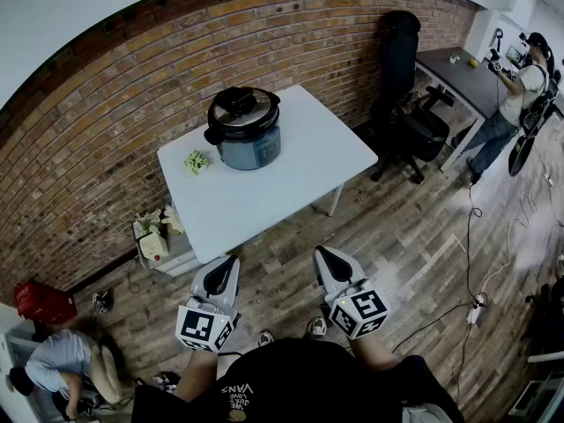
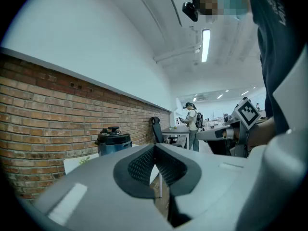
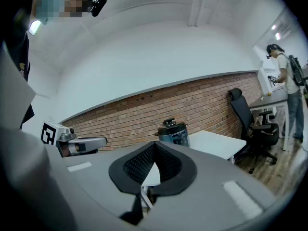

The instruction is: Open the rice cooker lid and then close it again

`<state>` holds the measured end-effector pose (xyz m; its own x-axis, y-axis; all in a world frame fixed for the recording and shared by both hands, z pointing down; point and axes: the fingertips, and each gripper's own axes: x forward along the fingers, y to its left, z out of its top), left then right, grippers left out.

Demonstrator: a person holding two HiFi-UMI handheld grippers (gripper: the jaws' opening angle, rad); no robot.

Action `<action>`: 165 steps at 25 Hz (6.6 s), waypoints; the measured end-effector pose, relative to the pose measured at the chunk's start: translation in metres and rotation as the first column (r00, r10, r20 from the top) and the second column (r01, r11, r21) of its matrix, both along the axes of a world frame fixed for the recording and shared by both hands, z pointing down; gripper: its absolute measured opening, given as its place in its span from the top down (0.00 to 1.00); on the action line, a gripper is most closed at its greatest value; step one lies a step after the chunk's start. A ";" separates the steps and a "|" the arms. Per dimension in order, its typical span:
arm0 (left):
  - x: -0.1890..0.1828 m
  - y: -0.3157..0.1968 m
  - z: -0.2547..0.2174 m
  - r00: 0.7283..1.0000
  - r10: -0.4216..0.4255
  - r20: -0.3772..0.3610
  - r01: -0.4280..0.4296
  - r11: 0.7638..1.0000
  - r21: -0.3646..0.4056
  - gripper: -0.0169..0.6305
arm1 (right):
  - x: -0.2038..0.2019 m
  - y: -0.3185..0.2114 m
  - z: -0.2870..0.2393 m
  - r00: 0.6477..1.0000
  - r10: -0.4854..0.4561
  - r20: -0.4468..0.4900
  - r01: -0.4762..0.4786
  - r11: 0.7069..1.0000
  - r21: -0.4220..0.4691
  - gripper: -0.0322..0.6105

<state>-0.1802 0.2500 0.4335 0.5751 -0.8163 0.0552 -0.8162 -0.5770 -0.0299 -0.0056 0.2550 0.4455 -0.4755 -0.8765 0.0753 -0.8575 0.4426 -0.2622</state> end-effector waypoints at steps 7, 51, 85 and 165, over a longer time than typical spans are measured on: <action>0.014 -0.011 0.006 0.998 -0.045 -0.036 0.045 0.999 0.002 0.97 | 0.016 -0.010 0.008 0.998 -0.047 0.030 0.048 0.999 -0.013 0.94; -0.026 -0.287 0.022 0.996 -0.060 -0.061 0.057 0.997 -0.053 0.48 | -0.016 -0.282 0.028 0.995 -0.069 0.065 0.076 0.990 -0.115 0.34; 0.023 -0.490 -0.018 0.943 -0.095 0.318 0.100 0.995 0.002 0.48 | 0.001 -0.441 0.043 0.867 -0.484 0.114 0.497 0.854 -0.155 0.34; 0.035 -0.498 -0.064 0.761 0.563 0.322 -0.556 0.822 -0.124 0.54 | 0.038 -0.386 0.040 0.991 -0.115 0.063 0.125 0.972 -0.199 0.34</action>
